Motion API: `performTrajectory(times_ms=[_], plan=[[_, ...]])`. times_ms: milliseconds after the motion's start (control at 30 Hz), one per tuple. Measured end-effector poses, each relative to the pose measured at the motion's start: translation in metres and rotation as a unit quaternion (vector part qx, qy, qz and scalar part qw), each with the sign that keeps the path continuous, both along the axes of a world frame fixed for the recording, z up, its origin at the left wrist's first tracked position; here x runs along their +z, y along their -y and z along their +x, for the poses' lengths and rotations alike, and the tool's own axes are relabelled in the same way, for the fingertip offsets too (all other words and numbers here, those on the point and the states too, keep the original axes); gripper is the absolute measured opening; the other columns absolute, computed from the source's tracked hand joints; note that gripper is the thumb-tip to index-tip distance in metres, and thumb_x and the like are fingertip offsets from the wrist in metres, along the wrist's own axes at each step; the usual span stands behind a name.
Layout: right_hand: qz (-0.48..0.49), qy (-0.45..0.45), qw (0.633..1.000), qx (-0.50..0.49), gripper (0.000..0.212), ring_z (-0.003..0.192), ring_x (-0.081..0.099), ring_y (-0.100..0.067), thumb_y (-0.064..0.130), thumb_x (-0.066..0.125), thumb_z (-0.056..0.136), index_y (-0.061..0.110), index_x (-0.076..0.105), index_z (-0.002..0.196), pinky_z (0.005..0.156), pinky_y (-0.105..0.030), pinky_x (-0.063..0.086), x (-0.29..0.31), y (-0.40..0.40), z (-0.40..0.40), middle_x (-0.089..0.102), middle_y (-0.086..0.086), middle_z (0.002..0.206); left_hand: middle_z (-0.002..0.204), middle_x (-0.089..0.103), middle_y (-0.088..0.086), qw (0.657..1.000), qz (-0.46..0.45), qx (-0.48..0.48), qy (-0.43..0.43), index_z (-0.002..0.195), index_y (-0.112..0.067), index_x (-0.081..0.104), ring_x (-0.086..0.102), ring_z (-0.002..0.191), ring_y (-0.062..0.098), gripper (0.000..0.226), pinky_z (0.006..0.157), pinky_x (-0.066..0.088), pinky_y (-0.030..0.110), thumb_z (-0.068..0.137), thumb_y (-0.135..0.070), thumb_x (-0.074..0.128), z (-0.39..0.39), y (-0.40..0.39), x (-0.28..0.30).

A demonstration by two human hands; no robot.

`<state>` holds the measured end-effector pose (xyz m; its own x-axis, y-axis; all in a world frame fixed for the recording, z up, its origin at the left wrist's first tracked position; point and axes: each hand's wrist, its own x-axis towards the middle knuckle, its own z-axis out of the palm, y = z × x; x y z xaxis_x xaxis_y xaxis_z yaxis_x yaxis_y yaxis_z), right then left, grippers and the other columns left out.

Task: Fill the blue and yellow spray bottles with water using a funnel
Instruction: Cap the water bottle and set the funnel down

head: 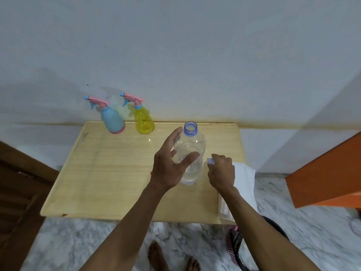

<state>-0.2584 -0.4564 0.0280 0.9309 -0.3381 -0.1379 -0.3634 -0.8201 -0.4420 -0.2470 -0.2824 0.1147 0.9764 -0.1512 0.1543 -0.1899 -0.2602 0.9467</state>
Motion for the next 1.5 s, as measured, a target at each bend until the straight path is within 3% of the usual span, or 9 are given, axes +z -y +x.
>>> performTrajectory(times_ms=[100,267,433,533,867,1033,1167,1367,1500], plan=[[0.126,0.126,0.983,-0.05,0.04,0.122,0.054,-0.033,0.017,0.056,0.099,0.009,0.057,0.138,0.099,-0.039,0.042,0.065,0.009,0.011,0.059,-0.014,0.135,0.135,0.059,-0.01,0.999,-0.039,-0.003,-0.014,0.142,-0.024,0.047,0.051,0.125,-0.008,0.071,0.093,0.047,0.011,0.08,-0.023,0.082,-0.003,-0.001,0.0],[0.205,0.257,0.941,0.08,0.032,0.101,0.062,-0.007,0.02,0.063,0.098,0.015,0.064,0.13,0.083,-0.01,0.047,0.189,0.005,0.008,0.061,0.004,0.122,0.135,0.059,-0.013,0.998,-0.065,-0.012,-0.014,0.143,-0.024,0.048,0.049,0.129,-0.006,0.072,0.096,0.047,0.012,0.08,-0.021,0.082,-0.005,-0.001,0.0],[0.074,0.153,0.944,0.284,0.034,0.113,0.062,-0.017,0.014,0.06,0.099,0.015,0.063,0.133,0.1,-0.033,0.049,0.228,-0.009,0.008,0.064,-0.001,0.13,0.131,0.057,-0.028,0.998,-0.066,-0.01,-0.018,0.139,-0.031,0.05,0.048,0.127,-0.01,0.068,0.091,0.046,0.008,0.079,-0.026,0.083,-0.006,-0.001,0.004],[-0.015,0.103,0.936,0.336,0.035,0.12,0.058,-0.023,0.013,0.058,0.1,0.015,0.062,0.135,0.102,-0.034,0.045,0.23,-0.015,0.012,0.061,-0.004,0.135,0.133,0.054,-0.03,0.998,-0.065,-0.011,-0.024,0.138,-0.035,0.049,0.046,0.129,-0.01,0.068,0.091,0.044,0.007,0.079,-0.028,0.083,-0.006,-0.002,0.003],[-0.104,0.062,0.926,0.357,0.038,0.124,0.053,-0.023,0.009,0.058,0.1,0.016,0.06,0.137,0.088,-0.023,0.037,0.227,-0.023,0.021,0.056,-0.005,0.136,0.137,0.052,-0.027,0.997,-0.071,-0.013,-0.035,0.142,-0.033,0.047,0.044,0.129,-0.013,0.073,0.097,0.041,0.013,0.079,-0.029,0.083,-0.006,-0.002,0.003],[-0.109,0.045,0.929,0.351,0.033,0.115,0.056,-0.026,0.029,0.056,0.103,0.015,0.061,0.133,0.091,-0.034,0.046,0.232,-0.025,0.02,0.054,-0.007,0.126,0.141,0.053,-0.022,0.998,-0.058,-0.013,-0.029,0.141,-0.034,0.048,0.044,0.132,-0.008,0.071,0.102,0.044,0.022,0.079,-0.032,0.082,-0.004,-0.003,0.003],[-0.143,0.007,0.913,0.382,0.041,0.123,0.054,-0.024,0.015,0.059,0.1,0.019,0.055,0.141,0.097,-0.042,0.049,0.237,-0.024,0.024,0.053,-0.004,0.136,0.14,0.053,-0.022,0.998,-0.059,-0.01,-0.033,0.143,-0.031,0.047,0.044,0.133,-0.005,0.074,0.106,0.045,0.029,0.078,-0.033,0.083,-0.006,-0.001,0.003],[-0.218,-0.016,0.89,0.4,0.024,0.1,0.062,-0.026,0.022,0.053,0.104,0.014,0.061,0.125,0.082,-0.043,0.054,0.241,-0.031,0.027,0.053,-0.003,0.119,0.141,0.052,-0.021,0.998,-0.049,-0.002,-0.027,0.145,-0.031,0.045,0.043,0.134,-0.003,0.075,0.108,0.045,0.033,0.079,-0.034,0.083,-0.006,-0.002,0.004],[-0.256,-0.024,0.885,0.388,0.032,0.095,0.063,-0.027,0.035,0.049,0.106,0.012,0.058,0.125,0.08,-0.04,0.054,0.241,-0.034,0.027,0.055,-0.007,0.117,0.142,0.052,-0.021,0.999,-0.044,-0.002,-0.026,0.144,-0.032,0.046,0.042,0.135,-0.004,0.074,0.109,0.045,0.035,0.079,-0.035,0.082,-0.006,-0.002,0.005]])
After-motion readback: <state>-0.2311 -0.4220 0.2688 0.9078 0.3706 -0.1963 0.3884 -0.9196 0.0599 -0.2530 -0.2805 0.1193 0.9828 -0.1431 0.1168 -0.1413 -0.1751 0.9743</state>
